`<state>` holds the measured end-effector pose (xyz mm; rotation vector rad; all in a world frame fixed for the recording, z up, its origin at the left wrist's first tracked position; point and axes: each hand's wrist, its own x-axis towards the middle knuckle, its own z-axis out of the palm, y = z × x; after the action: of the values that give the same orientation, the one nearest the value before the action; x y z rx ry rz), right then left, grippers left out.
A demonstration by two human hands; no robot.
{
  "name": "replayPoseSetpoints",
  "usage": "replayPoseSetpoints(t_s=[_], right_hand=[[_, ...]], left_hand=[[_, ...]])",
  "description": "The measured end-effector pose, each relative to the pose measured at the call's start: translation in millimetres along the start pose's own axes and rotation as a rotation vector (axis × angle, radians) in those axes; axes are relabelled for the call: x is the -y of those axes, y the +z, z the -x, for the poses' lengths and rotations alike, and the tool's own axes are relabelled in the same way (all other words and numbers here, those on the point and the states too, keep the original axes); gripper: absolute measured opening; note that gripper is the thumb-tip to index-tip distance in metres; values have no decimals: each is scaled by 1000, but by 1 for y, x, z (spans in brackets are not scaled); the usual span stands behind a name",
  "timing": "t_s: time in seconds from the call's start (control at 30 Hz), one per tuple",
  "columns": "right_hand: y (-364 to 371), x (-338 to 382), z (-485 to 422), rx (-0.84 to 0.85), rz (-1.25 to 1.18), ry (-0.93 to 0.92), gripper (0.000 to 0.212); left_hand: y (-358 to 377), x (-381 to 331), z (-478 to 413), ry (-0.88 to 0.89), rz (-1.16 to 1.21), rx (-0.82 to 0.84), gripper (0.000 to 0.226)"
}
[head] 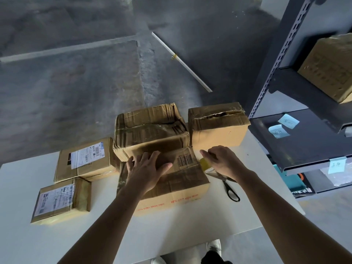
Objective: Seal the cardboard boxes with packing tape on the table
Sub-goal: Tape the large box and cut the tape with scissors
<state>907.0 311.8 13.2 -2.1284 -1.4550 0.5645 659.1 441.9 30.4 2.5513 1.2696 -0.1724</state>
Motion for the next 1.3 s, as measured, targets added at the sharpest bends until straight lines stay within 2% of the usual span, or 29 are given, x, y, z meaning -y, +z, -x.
replayPoseSetpoints(t_s=[0.2, 0.37, 0.43, 0.5, 0.53, 0.6, 0.73, 0.9, 1.07, 1.17, 1.3], right_hand=[[2, -2, 0, -13, 7, -14, 49], [3, 0, 0, -44, 5, -17, 42], [7, -2, -3, -170, 59, -123, 34], [13, 4, -7, -332, 137, -262, 37], [15, 15, -9, -356, 154, -282, 41], [17, 45, -12, -299, 181, -298, 48], [37, 81, -14, -82, 310, -377, 65], [54, 93, -16, -43, 485, -343, 75], [63, 111, -23, 48, 528, -312, 89], [77, 128, -28, 116, 553, -345, 97], [94, 152, -33, 171, 566, -402, 96]], left_hand=[[-10, 40, 17, -46, 58, 4, 77], [-11, 52, 22, 0, 150, -24, 67], [-10, 52, 22, -2, 164, -24, 69], [-10, 54, 25, -25, 231, -41, 75], [-10, 55, 27, -53, 288, -55, 78], [-8, 58, 32, -107, 412, -88, 82], [-3, 64, 39, -124, 656, -110, 74], [-5, 69, 49, -210, 1103, 43, 71], [-8, 68, 50, -219, 1172, 105, 37], [-7, 67, 52, -251, 1228, 102, 30], [-6, 69, 52, -279, 1232, 89, 19]])
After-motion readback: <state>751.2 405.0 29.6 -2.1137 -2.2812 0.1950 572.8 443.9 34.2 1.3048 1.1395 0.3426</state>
